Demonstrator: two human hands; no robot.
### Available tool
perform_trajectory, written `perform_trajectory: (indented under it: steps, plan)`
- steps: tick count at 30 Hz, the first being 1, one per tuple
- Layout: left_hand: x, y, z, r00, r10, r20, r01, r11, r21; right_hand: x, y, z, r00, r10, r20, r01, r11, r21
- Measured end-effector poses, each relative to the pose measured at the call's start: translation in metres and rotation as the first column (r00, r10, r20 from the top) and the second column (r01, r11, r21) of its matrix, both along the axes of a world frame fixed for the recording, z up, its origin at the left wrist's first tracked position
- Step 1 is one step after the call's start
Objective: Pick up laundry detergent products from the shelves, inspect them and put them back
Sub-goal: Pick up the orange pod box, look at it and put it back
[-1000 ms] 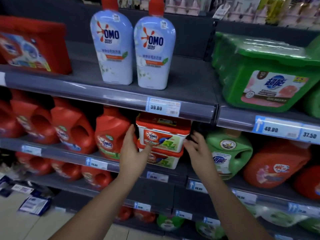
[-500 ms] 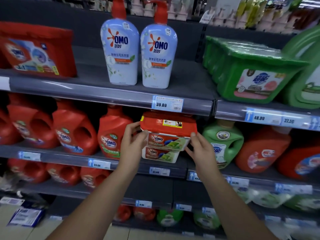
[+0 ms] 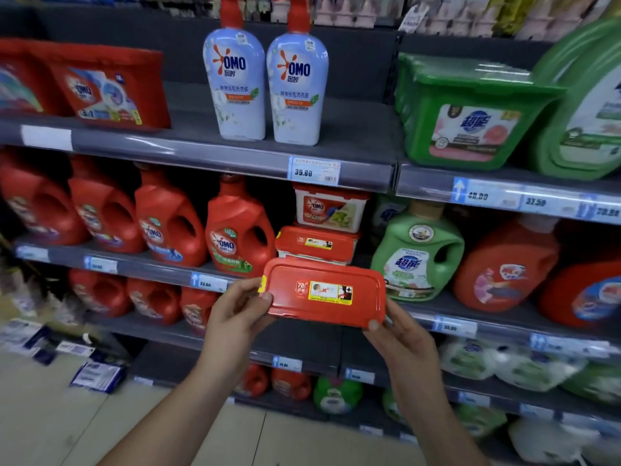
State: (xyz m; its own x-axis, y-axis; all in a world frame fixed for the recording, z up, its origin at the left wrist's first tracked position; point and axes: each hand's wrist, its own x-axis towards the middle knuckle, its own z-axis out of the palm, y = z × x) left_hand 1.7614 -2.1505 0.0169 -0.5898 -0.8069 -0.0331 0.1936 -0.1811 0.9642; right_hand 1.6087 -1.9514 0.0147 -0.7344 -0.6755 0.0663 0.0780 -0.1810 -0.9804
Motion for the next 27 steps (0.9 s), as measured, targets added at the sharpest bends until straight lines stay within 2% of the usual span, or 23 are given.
perform_trajectory:
  steps: [4, 7, 10, 14, 18, 22, 27]
  plan:
    - [0.015, 0.018, 0.007, 1.000, -0.009, -0.007, 0.008, 0.996, -0.085, 0.002, 0.019, -0.001, 0.985, 0.045, -0.169, -0.032, 0.996, 0.081]
    - [0.029, 0.028, 0.019, 0.992, -0.116, 0.052, 0.125, 0.957, -0.260, 0.001, 0.031, 0.002, 0.976, 0.001, -0.217, 0.022, 0.994, 0.105]
    - [0.034, 0.036, 0.024, 0.983, -0.153, 0.099, 0.177, 0.925, -0.337, 0.001, 0.037, 0.008, 0.982, -0.013, -0.189, 0.029, 0.996, 0.084]
    - [0.037, 0.037, 0.028, 0.943, -0.328, 0.060, 0.333, 0.912, -0.238, 0.008, 0.039, 0.013, 0.999, -0.035, -0.018, 0.036, 0.998, 0.049]
    - [0.041, 0.036, 0.031, 0.974, -0.219, 0.057, 0.227, 0.939, -0.259, 0.010, 0.037, 0.011, 0.993, -0.083, 0.085, 0.080, 0.996, 0.039]
    - [0.036, 0.025, 0.027, 0.977, -0.194, 0.089, 0.212, 0.929, -0.302, 0.012, 0.031, 0.013, 0.989, -0.115, 0.098, 0.111, 0.993, 0.038]
    - [0.034, -0.009, 0.029, 0.946, -0.290, 0.146, 0.324, 0.874, -0.363, 0.015, 0.008, 0.024, 0.990, -0.132, 0.040, 0.130, 0.990, 0.045]
